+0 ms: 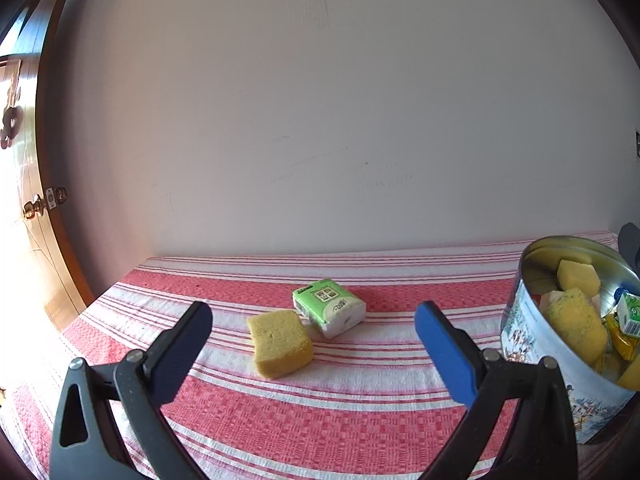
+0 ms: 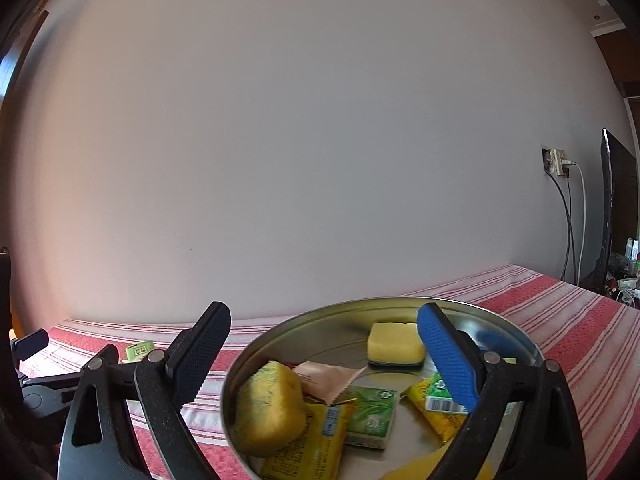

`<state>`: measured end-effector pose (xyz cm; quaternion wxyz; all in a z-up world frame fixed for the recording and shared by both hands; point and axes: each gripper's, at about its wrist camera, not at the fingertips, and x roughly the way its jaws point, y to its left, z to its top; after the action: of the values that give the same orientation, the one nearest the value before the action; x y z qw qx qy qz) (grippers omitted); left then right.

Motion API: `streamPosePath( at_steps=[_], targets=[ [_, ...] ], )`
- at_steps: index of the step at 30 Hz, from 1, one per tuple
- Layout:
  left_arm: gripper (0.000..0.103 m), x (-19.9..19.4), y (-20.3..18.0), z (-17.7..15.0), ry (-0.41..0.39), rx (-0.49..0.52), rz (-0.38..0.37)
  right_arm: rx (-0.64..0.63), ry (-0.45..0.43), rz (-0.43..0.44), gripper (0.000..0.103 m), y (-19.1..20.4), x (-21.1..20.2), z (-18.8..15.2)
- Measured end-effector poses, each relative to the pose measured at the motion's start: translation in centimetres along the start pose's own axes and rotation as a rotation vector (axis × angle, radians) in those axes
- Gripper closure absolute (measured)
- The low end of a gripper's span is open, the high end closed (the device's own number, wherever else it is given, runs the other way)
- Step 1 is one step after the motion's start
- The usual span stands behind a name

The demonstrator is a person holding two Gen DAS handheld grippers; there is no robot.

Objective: Organize objects
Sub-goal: 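Move both open tools from the tin toward the yellow sponge and tissue pack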

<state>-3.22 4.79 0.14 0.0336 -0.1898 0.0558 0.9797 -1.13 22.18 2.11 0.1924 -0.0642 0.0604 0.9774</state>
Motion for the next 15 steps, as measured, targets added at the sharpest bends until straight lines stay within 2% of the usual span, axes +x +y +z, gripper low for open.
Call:
streamPosePath(
  at_steps=[6, 15],
  targets=[
    [0.001, 1.3, 2.8, -0.2, 0.034, -0.041, 0.021, -0.041, 0.049, 0.070, 0.007, 3.7, 1.4, -0.5],
    [0.001, 3.0, 6.2, -0.2, 0.075, -0.040, 0.072, -0.057, 0.109, 0.117, 0.007, 6.4, 3.5, -1.0]
  ],
)
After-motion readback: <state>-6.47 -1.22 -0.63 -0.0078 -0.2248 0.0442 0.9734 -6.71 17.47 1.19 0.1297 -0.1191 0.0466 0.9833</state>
